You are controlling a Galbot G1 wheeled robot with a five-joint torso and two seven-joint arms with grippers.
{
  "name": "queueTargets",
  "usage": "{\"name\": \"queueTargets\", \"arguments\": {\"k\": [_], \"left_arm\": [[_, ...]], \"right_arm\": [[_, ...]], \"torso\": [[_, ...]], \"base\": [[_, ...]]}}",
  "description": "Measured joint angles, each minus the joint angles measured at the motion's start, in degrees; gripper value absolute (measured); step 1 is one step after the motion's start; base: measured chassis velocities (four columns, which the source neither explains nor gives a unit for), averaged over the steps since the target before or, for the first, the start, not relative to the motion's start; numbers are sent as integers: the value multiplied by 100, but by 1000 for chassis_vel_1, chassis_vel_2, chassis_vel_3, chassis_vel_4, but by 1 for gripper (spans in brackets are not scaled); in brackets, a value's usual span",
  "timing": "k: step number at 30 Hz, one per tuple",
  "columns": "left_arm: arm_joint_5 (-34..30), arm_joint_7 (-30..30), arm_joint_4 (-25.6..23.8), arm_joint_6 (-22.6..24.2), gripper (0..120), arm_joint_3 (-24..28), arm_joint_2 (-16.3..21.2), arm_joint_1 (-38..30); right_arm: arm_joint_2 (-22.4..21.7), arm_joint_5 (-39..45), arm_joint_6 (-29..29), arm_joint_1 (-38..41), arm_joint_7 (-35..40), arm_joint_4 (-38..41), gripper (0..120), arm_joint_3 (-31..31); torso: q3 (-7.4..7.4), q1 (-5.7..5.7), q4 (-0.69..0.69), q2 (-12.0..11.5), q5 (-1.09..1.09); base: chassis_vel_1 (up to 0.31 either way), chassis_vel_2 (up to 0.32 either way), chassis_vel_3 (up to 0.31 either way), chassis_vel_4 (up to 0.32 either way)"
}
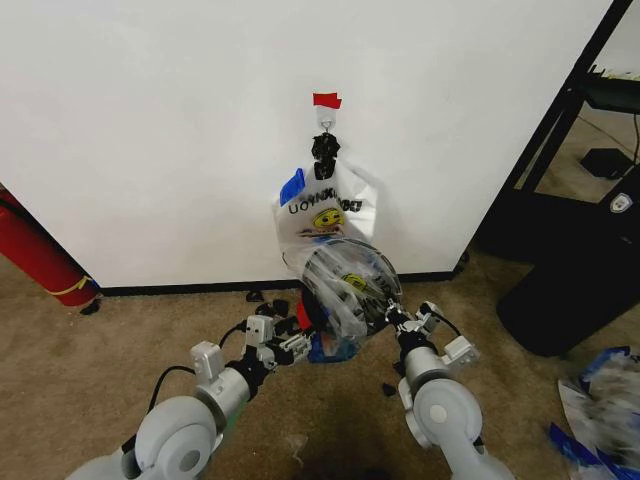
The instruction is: Pick up the garbage bag from the wall and place it over the trash bin.
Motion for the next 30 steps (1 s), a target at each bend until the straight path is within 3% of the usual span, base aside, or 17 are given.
{"name": "queueTargets", "arguments": {"k": [13, 22, 30], "left_arm": [[104, 23, 84, 61, 0, 160, -8, -99], [144, -163, 229, 124, 0, 104, -87, -212], [11, -176, 173, 129, 0, -246, 10, -99]], "right_arm": [[23, -31, -13, -20, 9, -7, 1, -16], [67, -12, -13, -51, 15, 19, 1, -32], [46, 88, -13, 1, 27, -24, 1, 16]], "torso": [[0, 0, 0, 0, 0], [0, 0, 0, 0, 0], [0, 0, 0, 0, 1]], "base": [[0, 0, 0, 0], [0, 0, 0, 0], [0, 0, 0, 0]]}}
